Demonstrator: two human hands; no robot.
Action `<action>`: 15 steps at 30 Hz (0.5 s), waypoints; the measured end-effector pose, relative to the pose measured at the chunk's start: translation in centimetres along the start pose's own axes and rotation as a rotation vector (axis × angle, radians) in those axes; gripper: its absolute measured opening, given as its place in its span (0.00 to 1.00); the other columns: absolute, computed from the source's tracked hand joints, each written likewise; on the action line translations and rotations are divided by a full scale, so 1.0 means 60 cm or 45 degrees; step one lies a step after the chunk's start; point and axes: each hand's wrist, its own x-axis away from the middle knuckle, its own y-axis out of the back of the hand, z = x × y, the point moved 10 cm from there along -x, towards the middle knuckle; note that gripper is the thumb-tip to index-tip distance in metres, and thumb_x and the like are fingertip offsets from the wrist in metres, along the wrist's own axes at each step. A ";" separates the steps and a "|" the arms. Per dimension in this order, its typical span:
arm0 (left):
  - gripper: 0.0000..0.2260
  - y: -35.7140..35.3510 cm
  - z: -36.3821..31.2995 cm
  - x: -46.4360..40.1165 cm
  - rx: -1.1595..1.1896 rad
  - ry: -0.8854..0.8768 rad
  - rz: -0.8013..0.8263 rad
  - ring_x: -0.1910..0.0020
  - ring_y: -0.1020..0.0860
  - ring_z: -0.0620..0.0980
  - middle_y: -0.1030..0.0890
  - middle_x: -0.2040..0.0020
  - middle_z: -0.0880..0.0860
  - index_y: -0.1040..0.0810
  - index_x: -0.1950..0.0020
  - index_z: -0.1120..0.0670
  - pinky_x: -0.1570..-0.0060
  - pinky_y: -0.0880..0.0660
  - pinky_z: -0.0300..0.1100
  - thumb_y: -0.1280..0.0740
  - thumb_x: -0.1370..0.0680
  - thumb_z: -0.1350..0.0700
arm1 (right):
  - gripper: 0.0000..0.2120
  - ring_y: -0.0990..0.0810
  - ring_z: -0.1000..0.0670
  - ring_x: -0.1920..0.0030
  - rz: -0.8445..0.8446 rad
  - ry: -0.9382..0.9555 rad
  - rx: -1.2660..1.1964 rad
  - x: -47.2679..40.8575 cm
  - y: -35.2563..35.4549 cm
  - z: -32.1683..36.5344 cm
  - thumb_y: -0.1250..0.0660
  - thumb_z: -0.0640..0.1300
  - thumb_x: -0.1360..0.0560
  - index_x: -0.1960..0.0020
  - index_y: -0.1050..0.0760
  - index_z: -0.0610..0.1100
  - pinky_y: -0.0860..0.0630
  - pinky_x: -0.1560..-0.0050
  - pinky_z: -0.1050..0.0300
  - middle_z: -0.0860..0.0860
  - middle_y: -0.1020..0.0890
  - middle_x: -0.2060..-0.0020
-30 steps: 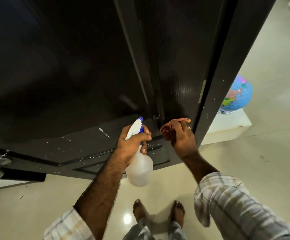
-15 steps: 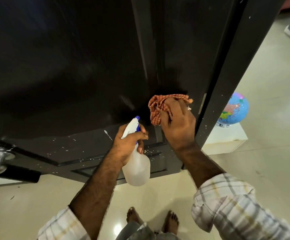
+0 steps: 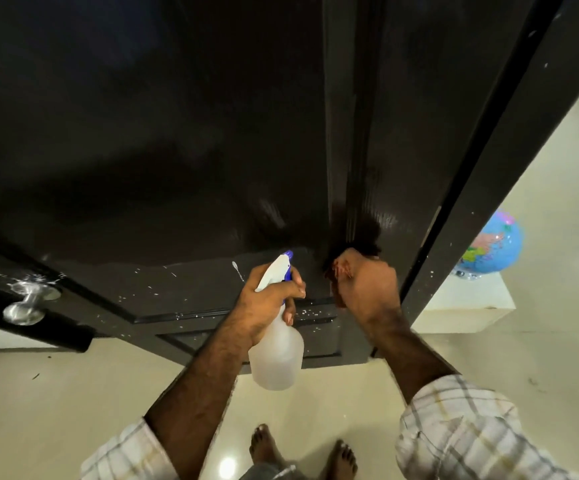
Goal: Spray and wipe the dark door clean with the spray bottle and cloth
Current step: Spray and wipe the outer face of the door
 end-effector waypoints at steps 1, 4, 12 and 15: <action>0.12 0.002 -0.006 0.001 -0.002 -0.009 -0.003 0.75 0.27 0.52 0.15 0.49 0.63 0.20 0.44 0.61 0.65 0.23 0.48 0.25 0.26 0.64 | 0.13 0.14 0.45 0.50 -0.111 0.053 -0.008 -0.001 0.045 0.019 0.27 0.49 0.21 0.38 0.23 0.54 0.14 0.49 0.48 0.49 0.15 0.48; 0.15 0.007 -0.016 0.003 0.027 -0.007 -0.052 0.73 0.26 0.52 0.14 0.50 0.60 0.20 0.40 0.58 0.64 0.21 0.48 0.25 0.26 0.63 | 0.15 0.14 0.46 0.47 -0.549 0.265 -0.280 0.009 0.170 0.068 0.28 0.48 0.20 0.35 0.20 0.47 0.15 0.46 0.53 0.46 0.14 0.43; 0.14 -0.015 0.003 -0.001 0.041 0.059 -0.049 0.75 0.29 0.53 0.14 0.51 0.61 0.21 0.43 0.62 0.68 0.24 0.46 0.27 0.27 0.68 | 0.16 0.18 0.40 0.57 -0.734 0.357 -0.188 0.033 0.003 -0.011 0.32 0.43 0.17 0.32 0.20 0.40 0.18 0.57 0.51 0.39 0.18 0.46; 0.12 -0.016 0.020 -0.001 0.017 0.082 -0.056 0.75 0.29 0.53 0.14 0.52 0.59 0.20 0.45 0.62 0.69 0.24 0.46 0.27 0.26 0.68 | 0.28 0.16 0.35 0.48 -0.125 0.125 -0.102 0.031 -0.157 -0.091 0.24 0.44 0.24 0.26 0.26 0.49 0.16 0.47 0.44 0.40 0.19 0.39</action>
